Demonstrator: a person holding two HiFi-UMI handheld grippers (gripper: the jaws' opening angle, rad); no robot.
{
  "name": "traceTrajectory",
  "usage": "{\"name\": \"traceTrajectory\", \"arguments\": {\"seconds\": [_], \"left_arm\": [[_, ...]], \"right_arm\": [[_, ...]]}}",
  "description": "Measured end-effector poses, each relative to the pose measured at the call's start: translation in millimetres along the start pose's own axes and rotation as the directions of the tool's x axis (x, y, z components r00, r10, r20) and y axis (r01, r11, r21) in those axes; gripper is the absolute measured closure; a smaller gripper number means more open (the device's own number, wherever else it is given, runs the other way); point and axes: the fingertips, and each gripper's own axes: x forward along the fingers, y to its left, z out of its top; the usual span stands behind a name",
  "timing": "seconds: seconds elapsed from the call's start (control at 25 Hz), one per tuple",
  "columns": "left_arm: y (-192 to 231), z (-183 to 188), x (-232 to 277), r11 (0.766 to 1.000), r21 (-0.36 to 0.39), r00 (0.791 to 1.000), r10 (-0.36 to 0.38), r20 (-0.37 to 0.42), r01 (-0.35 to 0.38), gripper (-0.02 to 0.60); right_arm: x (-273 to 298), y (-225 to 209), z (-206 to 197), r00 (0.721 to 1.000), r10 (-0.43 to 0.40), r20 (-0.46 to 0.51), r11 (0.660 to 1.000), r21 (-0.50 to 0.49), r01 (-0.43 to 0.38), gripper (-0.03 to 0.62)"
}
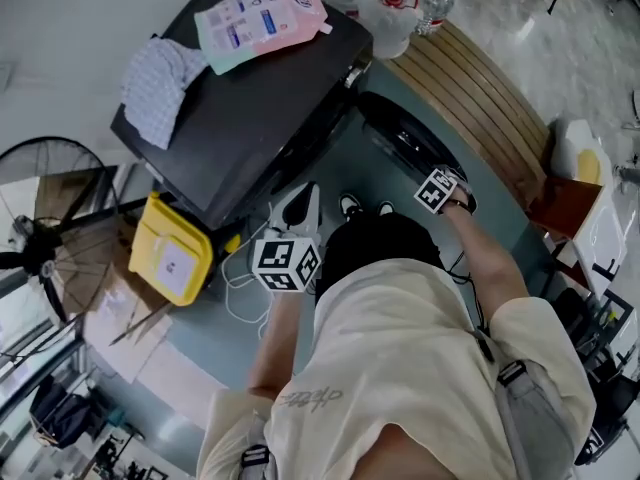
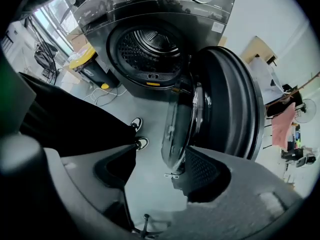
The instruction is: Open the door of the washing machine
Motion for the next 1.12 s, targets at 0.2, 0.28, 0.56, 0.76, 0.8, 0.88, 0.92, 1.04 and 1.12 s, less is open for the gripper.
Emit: {"name": "traceTrajectory", "arguments": {"seconds": [0.2,0.28,0.56,0.76,0.8,0.88,0.92,1.04,1.12], "left_arm": [[10,6,3,1.000,-0.013,1.000,-0.003,-0.008,0.003,0.563],[15,4,5,1.000,-0.016,1.000,0.004,-0.019,-0.004,0.563],[15,9,22,0.998,-0.034,0.998,0.060,-0.037,-0.061,0.563],[-3,31,46,0.993,-0.057,0.995,0.100,-0.002,-0.100,0.563],[-8,36,50,0.993,-0.059,0.994,0.107,0.005,-0.106,0.563],[-16,44,60,0.991,-0.059,0.993,0.120,0.019,-0.119,0.563],[-19,47,65,0.990,-0.059,0.992,0.127,0.023,-0.126,0.563],[-30,51,82,0.987,-0.063,0.988,0.149,0.026,-0.147,0.563],[-37,52,92,0.984,-0.067,0.986,0.164,0.025,-0.162,0.563]], "right_arm": [[0,-19,-4,1.000,0.005,-0.027,0.998,0.070,-0.003,0.285],[0,-29,-3,1.000,-0.001,-0.029,0.997,0.082,0.004,0.285],[-3,-59,-6,1.000,-0.006,-0.022,1.000,-0.014,0.005,0.286],[-4,-83,-10,1.000,0.006,-0.010,0.997,-0.072,-0.006,0.289],[-5,-89,-10,1.000,0.010,-0.002,0.998,-0.070,-0.010,0.289],[-7,-100,-5,1.000,0.020,0.023,0.998,-0.056,-0.019,0.289],[-8,-106,-2,0.999,0.023,0.037,0.998,-0.053,-0.021,0.289],[-8,-125,6,0.997,0.028,0.074,0.998,-0.057,-0.024,0.289],[-8,-138,10,0.995,0.028,0.093,0.998,-0.057,-0.023,0.289]]}}
